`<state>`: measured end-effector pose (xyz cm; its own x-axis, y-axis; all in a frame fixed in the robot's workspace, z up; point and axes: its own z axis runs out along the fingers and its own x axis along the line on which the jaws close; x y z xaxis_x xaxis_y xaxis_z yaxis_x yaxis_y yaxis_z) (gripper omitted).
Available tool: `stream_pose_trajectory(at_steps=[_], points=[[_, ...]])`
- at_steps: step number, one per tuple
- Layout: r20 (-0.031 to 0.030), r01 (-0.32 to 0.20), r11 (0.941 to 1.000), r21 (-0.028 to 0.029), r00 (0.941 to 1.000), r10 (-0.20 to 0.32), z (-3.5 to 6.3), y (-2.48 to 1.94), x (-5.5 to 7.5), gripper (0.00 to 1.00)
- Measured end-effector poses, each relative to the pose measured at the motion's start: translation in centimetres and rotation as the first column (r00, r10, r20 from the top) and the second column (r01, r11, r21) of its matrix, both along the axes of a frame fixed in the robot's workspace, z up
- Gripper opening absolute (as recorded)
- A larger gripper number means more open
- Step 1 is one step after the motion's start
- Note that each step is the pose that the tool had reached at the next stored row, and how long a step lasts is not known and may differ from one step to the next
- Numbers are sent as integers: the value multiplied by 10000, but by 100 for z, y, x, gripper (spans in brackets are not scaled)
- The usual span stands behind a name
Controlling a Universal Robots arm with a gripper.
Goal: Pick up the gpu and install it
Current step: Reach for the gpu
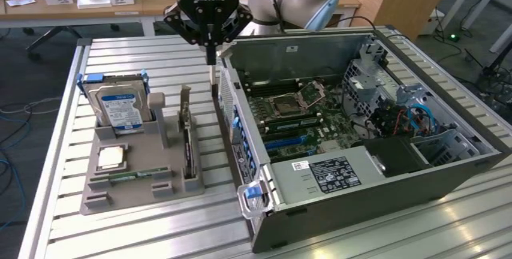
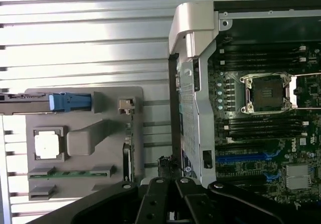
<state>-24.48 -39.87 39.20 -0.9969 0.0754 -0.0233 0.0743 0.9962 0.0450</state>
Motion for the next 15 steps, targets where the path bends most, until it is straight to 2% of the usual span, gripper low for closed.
stream_pose_trajectory(at_steps=[15], points=[[1,25,10000,1,10000,-25,-9,9,-309,11]])
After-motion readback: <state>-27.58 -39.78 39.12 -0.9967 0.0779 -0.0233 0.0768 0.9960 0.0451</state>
